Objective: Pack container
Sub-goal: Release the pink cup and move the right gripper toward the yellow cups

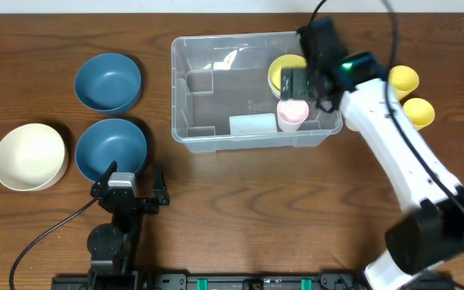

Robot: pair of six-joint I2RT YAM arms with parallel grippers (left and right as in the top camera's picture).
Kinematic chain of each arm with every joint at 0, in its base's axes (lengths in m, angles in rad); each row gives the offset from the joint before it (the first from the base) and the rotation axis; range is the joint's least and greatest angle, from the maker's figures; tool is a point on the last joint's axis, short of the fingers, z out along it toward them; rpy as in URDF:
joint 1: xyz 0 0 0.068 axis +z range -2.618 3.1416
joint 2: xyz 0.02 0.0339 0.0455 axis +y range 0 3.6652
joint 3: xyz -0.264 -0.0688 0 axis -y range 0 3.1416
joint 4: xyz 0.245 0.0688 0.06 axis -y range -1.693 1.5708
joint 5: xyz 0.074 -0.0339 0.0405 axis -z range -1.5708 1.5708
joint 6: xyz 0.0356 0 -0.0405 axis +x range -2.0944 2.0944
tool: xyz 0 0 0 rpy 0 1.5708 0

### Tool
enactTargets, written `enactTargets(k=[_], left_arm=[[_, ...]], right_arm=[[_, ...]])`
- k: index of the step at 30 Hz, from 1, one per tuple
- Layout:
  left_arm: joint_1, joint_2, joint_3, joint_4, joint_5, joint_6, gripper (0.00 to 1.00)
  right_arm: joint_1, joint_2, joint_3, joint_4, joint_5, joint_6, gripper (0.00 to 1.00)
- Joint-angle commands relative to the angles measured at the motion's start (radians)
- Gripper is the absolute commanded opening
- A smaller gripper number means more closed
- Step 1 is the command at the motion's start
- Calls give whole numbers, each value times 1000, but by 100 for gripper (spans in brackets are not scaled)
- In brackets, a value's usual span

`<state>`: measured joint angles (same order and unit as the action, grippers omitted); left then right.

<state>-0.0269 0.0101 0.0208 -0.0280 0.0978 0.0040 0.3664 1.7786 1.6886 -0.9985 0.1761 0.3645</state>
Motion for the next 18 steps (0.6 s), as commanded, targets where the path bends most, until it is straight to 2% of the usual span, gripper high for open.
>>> enactTargets(k=[1, 8, 13, 18], left_arm=[[5, -6, -17, -35, 14, 13, 98], [5, -6, -17, -35, 14, 13, 98], [5, -6, -17, -35, 14, 13, 98], [5, -6, -17, -35, 15, 13, 98]], right_arm=[[-59, -75, 68, -39, 116, 33, 99], [-338, -69, 42, -127, 88, 144, 99], [-533, -27, -31, -92, -57, 144, 98], [-647, 29, -109, -40, -80, 143, 97]])
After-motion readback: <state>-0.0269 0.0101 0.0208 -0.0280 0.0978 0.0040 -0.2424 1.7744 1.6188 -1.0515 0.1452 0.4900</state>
